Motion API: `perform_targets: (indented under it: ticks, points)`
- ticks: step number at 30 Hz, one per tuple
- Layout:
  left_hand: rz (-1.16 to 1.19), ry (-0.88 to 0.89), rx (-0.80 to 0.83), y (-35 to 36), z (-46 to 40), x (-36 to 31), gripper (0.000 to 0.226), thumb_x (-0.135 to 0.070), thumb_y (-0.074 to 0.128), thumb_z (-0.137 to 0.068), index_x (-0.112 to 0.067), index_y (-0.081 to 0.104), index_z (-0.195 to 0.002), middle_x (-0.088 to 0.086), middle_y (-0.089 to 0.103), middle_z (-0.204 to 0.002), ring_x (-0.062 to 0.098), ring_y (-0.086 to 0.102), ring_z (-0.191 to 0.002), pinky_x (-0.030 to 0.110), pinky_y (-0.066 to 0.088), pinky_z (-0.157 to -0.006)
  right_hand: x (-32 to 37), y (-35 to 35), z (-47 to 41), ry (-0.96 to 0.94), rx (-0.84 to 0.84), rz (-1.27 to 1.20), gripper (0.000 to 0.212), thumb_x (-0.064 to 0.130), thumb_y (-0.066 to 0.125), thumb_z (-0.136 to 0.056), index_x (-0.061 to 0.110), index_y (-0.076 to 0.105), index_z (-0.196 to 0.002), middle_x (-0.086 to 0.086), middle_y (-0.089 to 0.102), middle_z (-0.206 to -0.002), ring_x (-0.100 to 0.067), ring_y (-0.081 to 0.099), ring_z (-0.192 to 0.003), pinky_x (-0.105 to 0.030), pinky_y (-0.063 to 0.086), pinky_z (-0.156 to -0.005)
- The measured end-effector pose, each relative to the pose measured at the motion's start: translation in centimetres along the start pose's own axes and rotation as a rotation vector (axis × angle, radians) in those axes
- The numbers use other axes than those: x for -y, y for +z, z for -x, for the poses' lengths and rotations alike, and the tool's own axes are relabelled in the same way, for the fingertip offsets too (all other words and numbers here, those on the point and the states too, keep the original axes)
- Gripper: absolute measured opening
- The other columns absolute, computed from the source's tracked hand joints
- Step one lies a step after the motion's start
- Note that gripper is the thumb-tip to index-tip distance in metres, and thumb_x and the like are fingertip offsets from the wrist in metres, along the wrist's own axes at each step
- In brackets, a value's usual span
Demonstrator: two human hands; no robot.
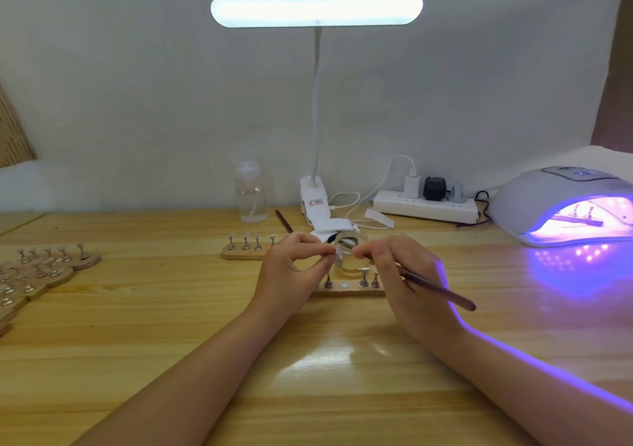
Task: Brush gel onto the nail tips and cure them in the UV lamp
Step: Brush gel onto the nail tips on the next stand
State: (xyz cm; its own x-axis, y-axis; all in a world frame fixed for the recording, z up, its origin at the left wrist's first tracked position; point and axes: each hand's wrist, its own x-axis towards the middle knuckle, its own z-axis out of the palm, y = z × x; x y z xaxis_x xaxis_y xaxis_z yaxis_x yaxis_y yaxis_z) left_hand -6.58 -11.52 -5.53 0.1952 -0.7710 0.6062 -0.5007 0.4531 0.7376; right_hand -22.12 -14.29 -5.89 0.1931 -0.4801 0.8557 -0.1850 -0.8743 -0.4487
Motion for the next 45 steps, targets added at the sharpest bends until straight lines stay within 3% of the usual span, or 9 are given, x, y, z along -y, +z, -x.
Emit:
perform_targets:
  ticks: [6, 10, 13, 21, 27, 30, 33, 38, 45]
  points:
    - [-0.004, 0.000, 0.003, -0.08, 0.02, 0.05, 0.024, -0.006, 0.073, -0.072, -0.026, 0.069, -0.084, -0.008, 0.059, -0.077, -0.005, 0.053, -0.078, 0.004, 0.038, -0.073, -0.19, 0.09, 0.02, 0.055, 0.002, -0.052, 0.047, 0.033, 0.036, -0.092, 0.011, 0.071, -0.070, 0.009, 0.065, -0.062, -0.005, 0.063, -0.061, -0.035, 0.051, -0.066]
    - [-0.012, 0.004, -0.011, -0.02, -0.04, 0.14, 0.023, -0.006, 0.073, -0.072, -0.027, 0.070, -0.082, -0.008, 0.060, -0.077, -0.004, 0.054, -0.077, 0.004, 0.038, -0.072, 0.11, 0.13, -0.05, -0.035, -0.015, 0.101, 0.041, 0.029, 0.036, -0.092, 0.013, 0.072, -0.080, 0.016, 0.063, -0.076, -0.004, 0.060, -0.076, -0.039, 0.049, -0.072]
    - [-0.012, 0.013, -0.005, -0.05, -0.03, 0.17, 0.030, -0.005, 0.073, -0.072, -0.033, 0.068, -0.078, -0.009, 0.060, -0.077, -0.004, 0.054, -0.077, 0.005, 0.038, -0.073, -0.13, 0.08, 0.13, 0.032, 0.012, 0.044, 0.048, 0.037, 0.034, -0.093, 0.013, 0.072, -0.075, 0.013, 0.066, -0.070, -0.005, 0.062, -0.069, -0.044, 0.049, -0.071]
    - [-0.015, 0.031, 0.005, -0.07, -0.04, 0.10, 0.025, -0.003, 0.073, -0.072, -0.023, 0.069, -0.086, -0.008, 0.061, -0.076, -0.006, 0.053, -0.077, 0.005, 0.038, -0.072, -0.02, 0.25, 0.11, -0.008, 0.010, 0.050, 0.045, 0.035, 0.037, -0.093, 0.012, 0.072, -0.076, 0.017, 0.063, -0.070, -0.003, 0.061, -0.068, -0.040, 0.049, -0.072]
    - [-0.012, 0.040, -0.005, -0.04, -0.07, 0.13, 0.027, -0.004, 0.073, -0.072, -0.027, 0.069, -0.083, -0.009, 0.061, -0.076, -0.004, 0.054, -0.077, 0.005, 0.039, -0.072, 0.14, 0.20, -0.03, -0.071, -0.021, 0.131, 0.039, 0.026, 0.037, -0.091, 0.014, 0.072, -0.078, 0.017, 0.061, -0.073, 0.001, 0.057, -0.074, -0.032, 0.043, -0.075]
    - [-0.010, 0.043, -0.003, -0.07, -0.03, 0.17, 0.029, -0.004, 0.074, -0.071, -0.031, 0.068, -0.080, -0.010, 0.061, -0.075, -0.004, 0.054, -0.076, 0.006, 0.039, -0.072, -0.12, 0.17, 0.12, 0.003, 0.022, 0.039, 0.045, 0.029, 0.035, -0.092, 0.011, 0.071, -0.073, 0.014, 0.063, -0.066, -0.005, 0.060, -0.064, -0.037, 0.046, -0.073]
    - [-0.014, 0.044, -0.007, -0.07, -0.06, 0.23, 0.034, -0.005, 0.074, -0.071, -0.038, 0.066, -0.074, -0.009, 0.062, -0.075, -0.003, 0.054, -0.076, 0.006, 0.039, -0.072, 0.01, 0.17, 0.20, -0.041, -0.020, 0.059, 0.044, 0.025, 0.033, -0.093, 0.012, 0.070, -0.073, 0.011, 0.063, -0.066, -0.003, 0.057, -0.068, -0.028, 0.043, -0.074]
    - [-0.008, 0.048, -0.001, -0.06, -0.06, 0.25, 0.034, -0.005, 0.073, -0.072, -0.037, 0.067, -0.076, -0.012, 0.062, -0.075, -0.004, 0.055, -0.077, 0.007, 0.040, -0.073, -0.11, 0.24, 0.15, -0.012, 0.010, 0.001, 0.047, 0.031, 0.034, -0.095, 0.010, 0.071, -0.075, 0.012, 0.063, -0.068, -0.007, 0.062, -0.067, -0.048, 0.050, -0.067]
    - [0.003, 0.044, 0.005, -0.12, -0.03, 0.17, 0.032, -0.004, 0.073, -0.072, -0.035, 0.067, -0.077, -0.014, 0.063, -0.074, -0.003, 0.056, -0.077, 0.008, 0.041, -0.074, 0.00, 0.27, 0.23, 0.026, 0.006, 0.015, 0.043, 0.029, 0.032, -0.093, 0.016, 0.070, -0.078, 0.012, 0.066, -0.074, -0.007, 0.062, -0.074, -0.050, 0.049, -0.071]
